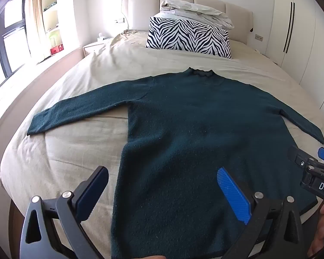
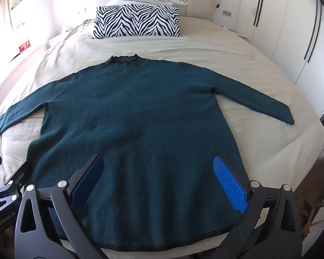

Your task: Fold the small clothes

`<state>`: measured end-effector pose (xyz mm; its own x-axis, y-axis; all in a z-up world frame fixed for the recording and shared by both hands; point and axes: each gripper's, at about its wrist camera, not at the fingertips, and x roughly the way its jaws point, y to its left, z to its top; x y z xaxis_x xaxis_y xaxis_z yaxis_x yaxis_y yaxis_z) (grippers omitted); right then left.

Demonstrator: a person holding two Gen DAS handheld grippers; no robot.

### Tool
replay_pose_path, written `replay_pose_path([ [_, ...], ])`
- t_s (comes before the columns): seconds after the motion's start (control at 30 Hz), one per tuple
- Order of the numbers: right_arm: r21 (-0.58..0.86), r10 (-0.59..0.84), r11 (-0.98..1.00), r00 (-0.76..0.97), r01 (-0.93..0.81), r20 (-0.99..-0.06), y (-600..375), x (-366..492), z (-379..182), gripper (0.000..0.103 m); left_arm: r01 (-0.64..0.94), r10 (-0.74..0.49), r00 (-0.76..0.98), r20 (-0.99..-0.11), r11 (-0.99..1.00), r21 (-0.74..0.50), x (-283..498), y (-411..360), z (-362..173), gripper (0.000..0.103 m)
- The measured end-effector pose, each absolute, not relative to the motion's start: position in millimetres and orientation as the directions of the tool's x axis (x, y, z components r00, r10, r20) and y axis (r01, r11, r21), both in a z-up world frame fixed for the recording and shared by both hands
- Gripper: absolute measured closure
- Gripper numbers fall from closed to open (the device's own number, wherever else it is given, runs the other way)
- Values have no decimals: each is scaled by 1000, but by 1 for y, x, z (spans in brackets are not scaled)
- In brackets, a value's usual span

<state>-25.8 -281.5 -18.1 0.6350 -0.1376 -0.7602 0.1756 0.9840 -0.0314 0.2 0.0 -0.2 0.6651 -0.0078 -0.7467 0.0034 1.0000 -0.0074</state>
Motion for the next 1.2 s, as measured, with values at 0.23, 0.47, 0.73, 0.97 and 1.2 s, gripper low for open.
replay_pose_path([
  [0.23,-35,-139,984,634,174,-760,-282,-28,-17,0,2,-11,663,-748,1000,-13,1,-4,-3,0],
  [0.47,-40,-140,985,632,171,-762,-276,-33,-23,0,3,-24,657,-754,1000,-30,1,1,-6,0],
  [0.73,-39,-136,985,624,167,-769,-279,-28,-24,0,-3,-30,651,-758,999,-43,0,5,-7,0],
  [0.97,-46,-139,986,622,163,-771,-277,-28,-24,0,-2,-32,650,-759,999,-44,0,7,-7,0],
  [1.2,-49,-140,986,621,162,-771,-276,-28,-24,0,-3,-33,648,-761,999,-46,-1,9,-8,0],
])
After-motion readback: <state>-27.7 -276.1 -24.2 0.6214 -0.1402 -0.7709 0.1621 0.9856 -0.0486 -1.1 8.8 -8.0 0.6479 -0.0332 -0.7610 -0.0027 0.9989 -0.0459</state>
